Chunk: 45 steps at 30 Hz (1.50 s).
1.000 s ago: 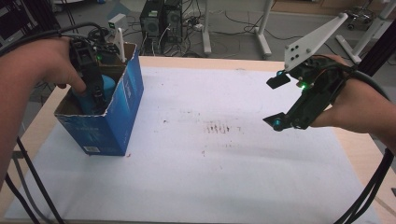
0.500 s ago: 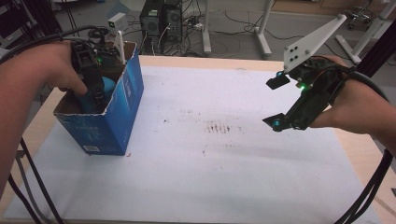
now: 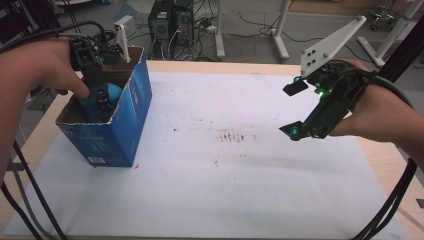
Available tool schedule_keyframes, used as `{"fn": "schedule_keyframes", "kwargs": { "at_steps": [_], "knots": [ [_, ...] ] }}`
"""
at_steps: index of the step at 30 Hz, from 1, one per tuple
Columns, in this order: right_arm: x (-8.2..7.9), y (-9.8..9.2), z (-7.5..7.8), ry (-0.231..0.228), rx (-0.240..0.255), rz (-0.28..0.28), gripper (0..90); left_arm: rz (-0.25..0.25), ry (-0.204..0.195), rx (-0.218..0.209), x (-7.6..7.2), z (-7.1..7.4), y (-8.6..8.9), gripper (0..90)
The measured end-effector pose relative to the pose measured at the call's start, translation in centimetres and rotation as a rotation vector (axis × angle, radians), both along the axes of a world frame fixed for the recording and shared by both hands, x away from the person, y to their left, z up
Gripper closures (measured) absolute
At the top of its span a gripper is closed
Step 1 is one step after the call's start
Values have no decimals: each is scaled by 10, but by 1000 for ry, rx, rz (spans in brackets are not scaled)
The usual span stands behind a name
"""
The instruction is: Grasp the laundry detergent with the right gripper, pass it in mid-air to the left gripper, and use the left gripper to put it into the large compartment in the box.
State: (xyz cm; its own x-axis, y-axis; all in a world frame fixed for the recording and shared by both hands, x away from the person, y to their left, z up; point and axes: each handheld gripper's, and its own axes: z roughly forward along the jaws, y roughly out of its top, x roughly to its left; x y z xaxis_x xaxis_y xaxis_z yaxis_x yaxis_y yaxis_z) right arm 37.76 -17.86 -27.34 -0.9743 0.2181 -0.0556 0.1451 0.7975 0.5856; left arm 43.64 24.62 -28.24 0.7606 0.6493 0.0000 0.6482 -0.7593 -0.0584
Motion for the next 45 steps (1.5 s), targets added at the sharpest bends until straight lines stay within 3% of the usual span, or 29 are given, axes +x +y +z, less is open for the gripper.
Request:
{"fn": "schedule_keyframes", "kwargs": {
  "at_steps": [7, 14, 20, 27, 31, 40, 45],
  "knots": [
    [1, -4, 0, 9, -3, -5, 10, -4, -15, 9, -1, 17, 3, 204],
    [2, -6, 0, 25, -19, 4, 10, 7, -37, -20, -5, 38, 1, 155],
    [8, -6, 3, 39, -69, 17, 10, -41, -48, -22, -12, 59, -11, 94],
    [20, -6, 7, 56, -138, 32, 10, -149, -38, -51, -20, 77, -39, 67],
    [26, -6, 8, 65, -213, 60, 10, -205, -32, -60, -21, 80, -58, 42],
    [36, -1, 14, 85, -302, 101, 10, -319, 5, -82, -18, 69, -95, 16],
    [40, 0, 14, 95, -323, 117, 10, -388, 7, -111, -17, 61, -112, 16]
  ]
}}
